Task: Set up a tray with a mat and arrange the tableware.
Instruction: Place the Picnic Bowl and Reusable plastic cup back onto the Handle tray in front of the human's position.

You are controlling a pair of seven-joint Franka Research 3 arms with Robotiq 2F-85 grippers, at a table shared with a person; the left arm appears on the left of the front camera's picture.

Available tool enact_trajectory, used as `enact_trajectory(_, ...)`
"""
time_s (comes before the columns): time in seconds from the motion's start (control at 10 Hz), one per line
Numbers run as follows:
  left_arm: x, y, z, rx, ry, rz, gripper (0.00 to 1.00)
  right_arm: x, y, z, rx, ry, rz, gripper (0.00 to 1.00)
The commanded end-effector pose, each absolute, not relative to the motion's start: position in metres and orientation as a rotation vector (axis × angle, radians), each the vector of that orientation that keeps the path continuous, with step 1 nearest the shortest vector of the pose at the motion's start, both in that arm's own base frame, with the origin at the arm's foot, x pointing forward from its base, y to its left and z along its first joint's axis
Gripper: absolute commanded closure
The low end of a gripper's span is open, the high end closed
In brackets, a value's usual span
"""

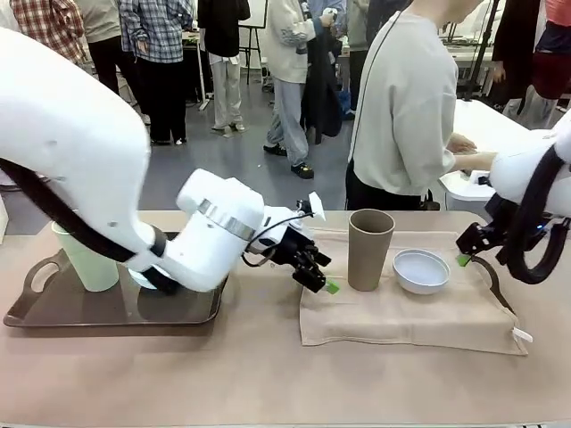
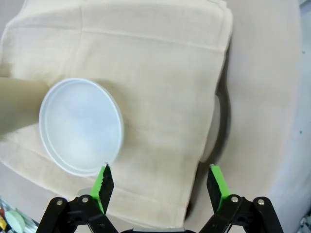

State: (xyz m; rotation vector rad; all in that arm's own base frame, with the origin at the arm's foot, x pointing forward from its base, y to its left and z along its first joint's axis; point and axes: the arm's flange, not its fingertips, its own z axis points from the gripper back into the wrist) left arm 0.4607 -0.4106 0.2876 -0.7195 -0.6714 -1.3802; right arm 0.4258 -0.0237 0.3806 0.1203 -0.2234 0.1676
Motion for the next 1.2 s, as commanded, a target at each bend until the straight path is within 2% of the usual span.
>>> enact_trajectory(0.0, 0.433, -0.392, 0.349, -0.595, -0.479, -1.310, 0.00, 0.403, -0.029, 0.404, 0.068, -0.236, 0.160, 0.00)
enact_trajectory(0.4, 0.399, -0.355, 0.432, -0.389, -0.427, -1.077, 0.00, 0.374, -0.043, 0.453, 0.033, -0.277, 0.154, 0.00)
enact_trajectory(0.6, 0.377, -0.347, 0.477, -0.281, -0.315, -0.950, 0.00, 0.367, -0.044, 0.468, 0.032, -0.256, 0.160, 0.00)
enact_trajectory(0.9, 0.365, -0.358, 0.524, -0.240, -0.222, -0.870, 0.00, 0.373, -0.039, 0.475, 0.025, -0.247, 0.151, 0.00)
enact_trajectory(1.1, 0.362, -0.367, 0.533, -0.153, -0.132, -0.805, 0.00, 0.386, -0.031, 0.468, 0.026, -0.217, 0.177, 0.00)
